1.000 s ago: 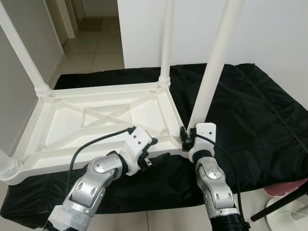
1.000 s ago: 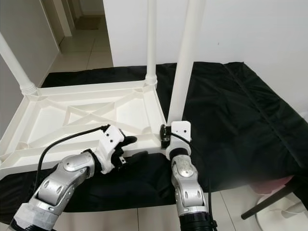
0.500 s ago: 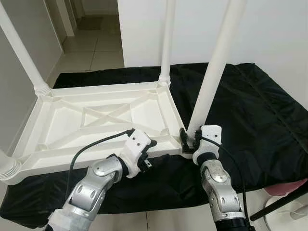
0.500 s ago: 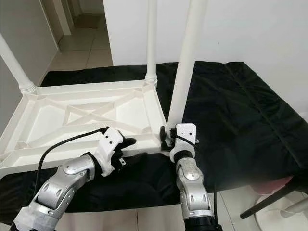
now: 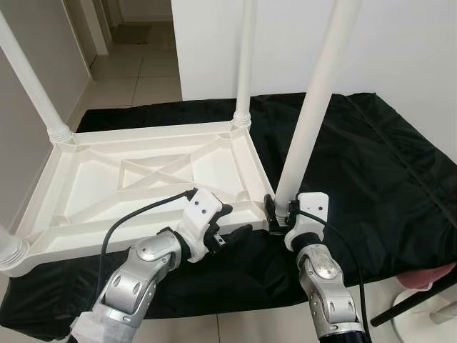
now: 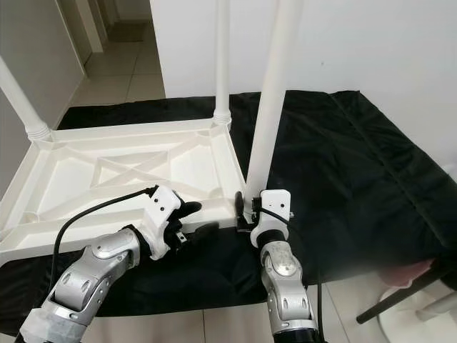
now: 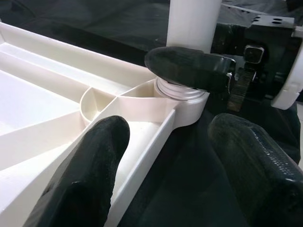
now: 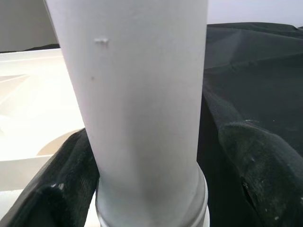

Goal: Building children table

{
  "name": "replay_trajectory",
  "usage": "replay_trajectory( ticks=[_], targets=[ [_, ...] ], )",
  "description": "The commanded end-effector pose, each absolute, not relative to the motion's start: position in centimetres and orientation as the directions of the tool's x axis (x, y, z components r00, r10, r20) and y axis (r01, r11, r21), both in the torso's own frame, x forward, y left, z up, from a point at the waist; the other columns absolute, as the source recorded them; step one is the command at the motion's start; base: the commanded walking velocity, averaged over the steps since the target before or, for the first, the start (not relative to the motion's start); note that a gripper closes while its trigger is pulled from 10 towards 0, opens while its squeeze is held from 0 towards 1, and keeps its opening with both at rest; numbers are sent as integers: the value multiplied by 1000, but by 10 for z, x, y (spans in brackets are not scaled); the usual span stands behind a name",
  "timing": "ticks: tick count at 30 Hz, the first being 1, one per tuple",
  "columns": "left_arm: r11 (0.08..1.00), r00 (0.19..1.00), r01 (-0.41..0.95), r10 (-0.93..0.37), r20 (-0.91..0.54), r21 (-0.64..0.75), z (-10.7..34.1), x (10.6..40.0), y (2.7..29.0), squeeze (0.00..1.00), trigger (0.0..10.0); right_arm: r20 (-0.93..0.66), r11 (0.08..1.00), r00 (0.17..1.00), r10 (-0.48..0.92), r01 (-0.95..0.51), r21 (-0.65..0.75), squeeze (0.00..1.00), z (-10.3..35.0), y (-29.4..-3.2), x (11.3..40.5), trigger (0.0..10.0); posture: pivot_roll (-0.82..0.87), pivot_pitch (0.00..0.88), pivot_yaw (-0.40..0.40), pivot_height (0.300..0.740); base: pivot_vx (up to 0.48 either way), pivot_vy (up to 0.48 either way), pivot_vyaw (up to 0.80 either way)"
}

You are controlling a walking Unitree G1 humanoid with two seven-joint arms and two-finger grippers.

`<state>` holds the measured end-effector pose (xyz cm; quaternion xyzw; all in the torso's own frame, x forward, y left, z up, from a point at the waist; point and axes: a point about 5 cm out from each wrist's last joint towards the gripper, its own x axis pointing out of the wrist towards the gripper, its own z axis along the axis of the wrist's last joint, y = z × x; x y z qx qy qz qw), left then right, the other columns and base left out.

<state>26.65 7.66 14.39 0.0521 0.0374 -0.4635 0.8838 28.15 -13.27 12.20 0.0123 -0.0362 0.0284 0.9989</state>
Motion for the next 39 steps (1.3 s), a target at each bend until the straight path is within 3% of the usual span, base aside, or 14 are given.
replay_trajectory(
  ticks=[1, 39],
  targets=[
    [580, 583, 812, -803, -123, 60, 146, 270, 80, 0, 10000, 78, 999, 996, 44, -46, 25, 0, 121, -134, 282, 10000, -47, 0, 50, 740, 0, 0, 0],
    [596, 599, 800, -792, -115, 68, 153, 269, 81, 0, 10000, 173, 996, 981, 86, -82, -30, 0, 132, -127, 282, 10000, -68, 0, 105, 740, 0, 0, 0]
  ],
)
